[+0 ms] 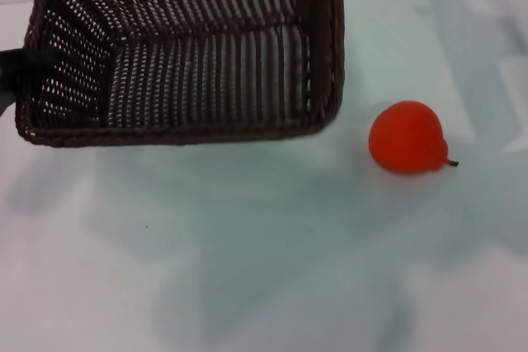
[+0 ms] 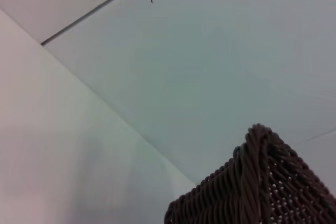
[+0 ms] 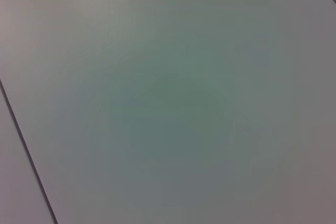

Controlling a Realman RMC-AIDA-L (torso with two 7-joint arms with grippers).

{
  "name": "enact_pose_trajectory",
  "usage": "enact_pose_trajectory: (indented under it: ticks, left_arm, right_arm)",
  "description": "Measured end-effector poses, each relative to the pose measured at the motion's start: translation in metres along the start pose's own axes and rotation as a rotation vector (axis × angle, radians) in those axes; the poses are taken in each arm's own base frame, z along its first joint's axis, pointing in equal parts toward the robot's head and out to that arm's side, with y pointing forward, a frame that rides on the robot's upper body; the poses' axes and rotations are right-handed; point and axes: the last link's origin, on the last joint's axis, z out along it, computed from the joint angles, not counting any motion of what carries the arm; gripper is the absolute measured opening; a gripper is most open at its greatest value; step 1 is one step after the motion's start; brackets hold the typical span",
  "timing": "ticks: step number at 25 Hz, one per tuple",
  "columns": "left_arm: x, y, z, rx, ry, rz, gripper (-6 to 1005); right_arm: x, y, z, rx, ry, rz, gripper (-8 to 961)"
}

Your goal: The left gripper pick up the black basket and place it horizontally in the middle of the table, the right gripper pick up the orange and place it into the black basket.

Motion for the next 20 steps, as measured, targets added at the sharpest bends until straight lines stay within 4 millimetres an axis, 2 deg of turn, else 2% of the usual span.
enact_pose_trajectory:
  ticks: [14,20]
  left_arm:
    - [-0.008,-0.016,-0.003,0.029,0.048,-0.029,176]
    - [-0.012,-0.022,-0.011,0.052,0.052,-0.032,175]
  right_arm:
    - [0.001,-0.001,0.002,0.006,0.005,0.005,945]
    - [0.001,-0.001,0.002,0.005,0.004,0.005,945]
